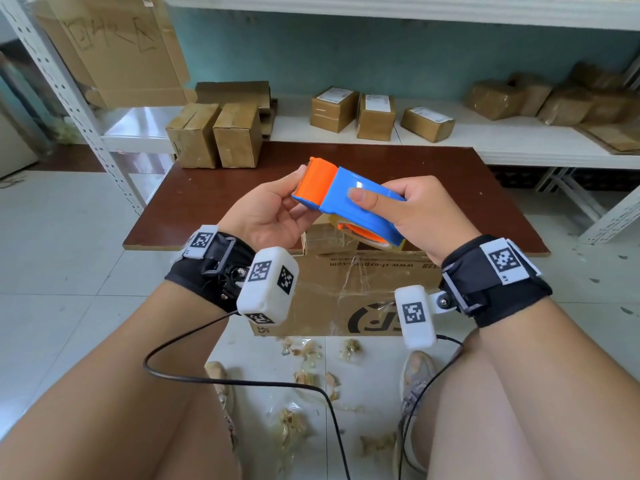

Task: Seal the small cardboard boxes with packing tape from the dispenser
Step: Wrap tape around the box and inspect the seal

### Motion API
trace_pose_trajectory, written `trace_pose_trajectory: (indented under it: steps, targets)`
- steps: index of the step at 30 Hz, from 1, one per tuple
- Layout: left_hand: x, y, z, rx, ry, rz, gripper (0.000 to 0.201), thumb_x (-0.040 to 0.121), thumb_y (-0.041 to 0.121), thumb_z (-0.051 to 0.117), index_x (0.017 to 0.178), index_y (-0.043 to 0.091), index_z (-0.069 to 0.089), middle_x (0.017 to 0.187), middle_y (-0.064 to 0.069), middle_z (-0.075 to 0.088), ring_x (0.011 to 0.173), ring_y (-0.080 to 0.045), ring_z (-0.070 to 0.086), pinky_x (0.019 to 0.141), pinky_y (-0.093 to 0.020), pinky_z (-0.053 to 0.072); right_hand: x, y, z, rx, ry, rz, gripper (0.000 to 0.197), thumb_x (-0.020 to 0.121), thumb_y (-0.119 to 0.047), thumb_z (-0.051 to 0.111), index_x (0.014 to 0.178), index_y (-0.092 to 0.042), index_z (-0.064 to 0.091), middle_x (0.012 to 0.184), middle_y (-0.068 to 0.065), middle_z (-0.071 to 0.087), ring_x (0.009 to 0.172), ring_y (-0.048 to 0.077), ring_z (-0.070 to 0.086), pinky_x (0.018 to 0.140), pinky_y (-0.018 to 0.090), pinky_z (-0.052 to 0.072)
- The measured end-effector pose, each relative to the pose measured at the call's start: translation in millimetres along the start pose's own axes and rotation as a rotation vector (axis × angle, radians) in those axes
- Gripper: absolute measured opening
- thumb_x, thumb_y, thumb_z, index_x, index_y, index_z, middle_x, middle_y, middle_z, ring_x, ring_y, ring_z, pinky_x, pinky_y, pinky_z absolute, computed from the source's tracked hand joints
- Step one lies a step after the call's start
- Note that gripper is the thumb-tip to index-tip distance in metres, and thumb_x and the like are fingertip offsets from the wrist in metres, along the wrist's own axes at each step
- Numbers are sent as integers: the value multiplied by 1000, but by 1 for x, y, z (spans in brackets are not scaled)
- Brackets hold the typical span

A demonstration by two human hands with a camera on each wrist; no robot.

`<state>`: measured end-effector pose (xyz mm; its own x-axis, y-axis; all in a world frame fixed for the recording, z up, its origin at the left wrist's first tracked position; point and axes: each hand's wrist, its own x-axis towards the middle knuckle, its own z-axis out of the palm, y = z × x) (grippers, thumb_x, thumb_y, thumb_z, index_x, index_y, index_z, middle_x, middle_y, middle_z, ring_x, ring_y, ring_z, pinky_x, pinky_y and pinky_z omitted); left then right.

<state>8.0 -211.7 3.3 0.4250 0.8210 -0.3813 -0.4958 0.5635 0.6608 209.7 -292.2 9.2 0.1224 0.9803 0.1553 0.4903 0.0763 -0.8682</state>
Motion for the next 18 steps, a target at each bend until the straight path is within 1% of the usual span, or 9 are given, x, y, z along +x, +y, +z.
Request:
trace_pose_trajectory:
  steps: [4,5,7,9,12,14,16,17,18]
  targets:
    - [1,-1,-2,-5,22,11,26,101,20,71,122,6,72,136,-16,71,104,-25,76,80,-38,67,-2,0,1,12,-3,3,95,75,-79,75,91,15,64,82,37,55,72,50,53,66,41,36]
    - [0,-1,-3,-2,29,15,23,100,20,72,119,5,73,130,-17,74,101,-25,77,80,-38,67,-3,-1,1,17,0,7,94,75,-78,75,89,14,64,81,37,54,71,49,52,66,40,35]
    - [-2,-2,-2,14,52,26,18,99,19,73,108,3,73,111,-16,77,90,-22,77,81,-34,67,-6,-4,4,23,7,6,89,76,-75,77,88,13,65,81,37,54,71,48,50,66,40,34]
    - [-3,-5,-1,16,88,34,20,98,21,74,103,1,71,98,-15,76,86,-20,77,77,-30,66,-8,-7,6,27,23,7,85,78,-73,77,86,12,67,82,36,55,72,48,52,65,40,35]
    - [-1,-8,1,-19,110,45,24,102,24,70,114,3,70,103,-14,76,94,-22,77,73,-30,67,-8,-7,7,44,56,11,80,80,-71,77,85,9,70,83,36,59,73,48,55,65,40,38]
    - [1,-8,-1,-59,109,31,27,108,31,61,114,5,68,100,-11,77,91,-22,77,71,-33,67,-9,-8,6,49,72,13,74,81,-67,79,82,6,71,82,36,57,69,45,53,65,40,38]
    - [2,-7,-3,-55,85,30,43,111,44,51,110,5,69,104,-11,78,95,-24,78,82,-36,67,-9,-9,5,61,80,28,72,82,-64,80,83,7,70,81,35,55,66,40,48,65,40,37]
    - [2,-6,-4,-33,56,38,51,110,50,49,112,4,71,109,-13,79,100,-24,79,89,-38,66,-9,-9,4,70,84,36,72,83,-62,80,84,8,68,80,35,54,65,35,46,65,39,36]
    - [2,-5,-5,-9,24,44,56,107,54,51,117,3,71,114,-13,79,104,-25,79,91,-39,65,-9,-9,4,76,90,41,72,84,-61,81,84,9,67,79,34,52,65,30,45,65,39,35]
